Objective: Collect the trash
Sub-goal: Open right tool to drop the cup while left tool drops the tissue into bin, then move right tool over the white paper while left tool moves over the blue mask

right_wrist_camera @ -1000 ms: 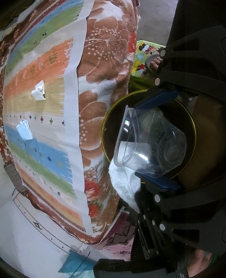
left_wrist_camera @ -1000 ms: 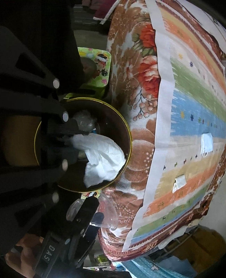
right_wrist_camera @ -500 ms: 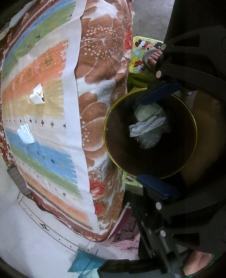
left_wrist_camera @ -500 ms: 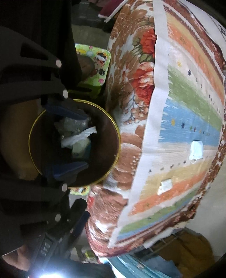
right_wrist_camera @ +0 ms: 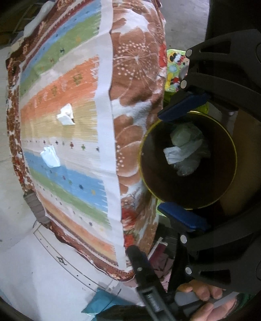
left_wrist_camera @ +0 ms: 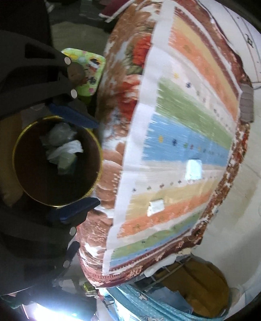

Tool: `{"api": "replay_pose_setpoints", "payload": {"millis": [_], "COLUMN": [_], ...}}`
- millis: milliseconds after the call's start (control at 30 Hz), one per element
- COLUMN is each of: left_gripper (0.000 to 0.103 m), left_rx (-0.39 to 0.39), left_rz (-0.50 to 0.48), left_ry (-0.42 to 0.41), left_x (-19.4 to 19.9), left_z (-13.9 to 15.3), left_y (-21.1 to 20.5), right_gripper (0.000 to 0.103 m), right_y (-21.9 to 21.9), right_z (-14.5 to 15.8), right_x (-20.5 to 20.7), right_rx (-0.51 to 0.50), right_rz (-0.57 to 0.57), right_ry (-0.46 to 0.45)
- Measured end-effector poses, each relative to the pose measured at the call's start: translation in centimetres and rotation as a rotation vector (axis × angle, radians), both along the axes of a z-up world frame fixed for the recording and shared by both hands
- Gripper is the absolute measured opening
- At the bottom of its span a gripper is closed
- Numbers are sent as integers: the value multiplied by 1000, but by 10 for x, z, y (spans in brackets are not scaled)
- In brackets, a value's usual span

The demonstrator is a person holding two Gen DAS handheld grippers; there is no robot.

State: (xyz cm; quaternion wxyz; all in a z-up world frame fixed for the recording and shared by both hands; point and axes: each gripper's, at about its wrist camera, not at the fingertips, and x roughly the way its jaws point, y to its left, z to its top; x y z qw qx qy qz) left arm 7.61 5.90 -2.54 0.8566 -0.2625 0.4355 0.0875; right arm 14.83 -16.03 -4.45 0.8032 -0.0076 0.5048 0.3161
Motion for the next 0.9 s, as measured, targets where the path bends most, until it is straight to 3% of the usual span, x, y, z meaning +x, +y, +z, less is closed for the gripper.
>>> {"api": "replay_pose_setpoints", "payload": {"millis": [300,500,733,900], "left_gripper": [97,97,97,97], "left_rx": [61,145,191,161], "left_rz": [-50,-89,-98,-133], "left_ry": [-49,-34,-28,-27], "left_x": [40,78,118,140], "left_z": [24,31,32,24], "left_y": [9,11,18,28], "right_gripper": [90,94,94,94], "right_y": [7,9,16,27], "right_z": [19,31,39,48], "right_x": [16,35,67,88], "right_rx": [-59,-70,-92,-106], "right_rz": [-12,-29,-16,19], "right_ry": [-127,-174,-159,-188]}}
